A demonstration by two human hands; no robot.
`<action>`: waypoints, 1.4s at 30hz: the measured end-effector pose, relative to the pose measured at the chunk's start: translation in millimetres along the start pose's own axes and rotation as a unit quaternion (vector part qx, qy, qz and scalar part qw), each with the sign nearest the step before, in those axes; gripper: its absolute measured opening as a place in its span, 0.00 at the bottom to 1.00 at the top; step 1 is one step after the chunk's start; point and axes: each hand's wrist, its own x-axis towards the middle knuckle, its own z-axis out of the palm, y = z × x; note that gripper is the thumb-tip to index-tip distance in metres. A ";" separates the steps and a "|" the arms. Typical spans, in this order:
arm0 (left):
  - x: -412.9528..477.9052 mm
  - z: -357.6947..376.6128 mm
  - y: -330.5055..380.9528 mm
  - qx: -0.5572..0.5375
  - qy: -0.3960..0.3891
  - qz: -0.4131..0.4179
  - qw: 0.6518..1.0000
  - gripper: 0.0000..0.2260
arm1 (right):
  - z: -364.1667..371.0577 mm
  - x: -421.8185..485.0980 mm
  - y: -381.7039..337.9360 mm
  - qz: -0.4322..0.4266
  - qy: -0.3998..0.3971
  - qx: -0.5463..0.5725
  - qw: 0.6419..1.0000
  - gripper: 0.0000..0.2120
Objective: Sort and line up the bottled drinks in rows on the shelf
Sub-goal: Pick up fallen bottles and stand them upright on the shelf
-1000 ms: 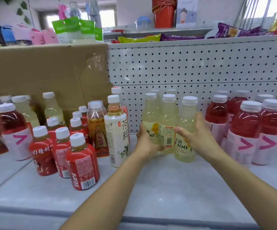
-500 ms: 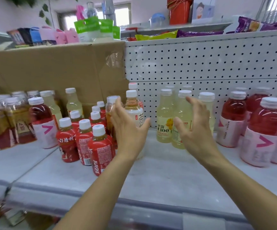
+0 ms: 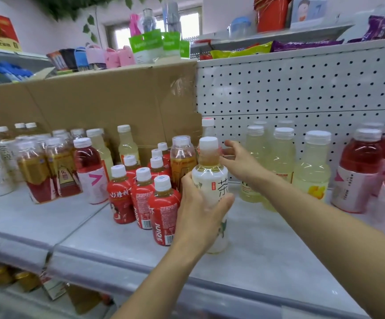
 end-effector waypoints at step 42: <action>-33.7 23.1 2.1 -0.079 -0.076 0.014 0.994 0.29 | -63.4 -189.1 25.1 -0.003 0.130 -0.013 0.991 0.27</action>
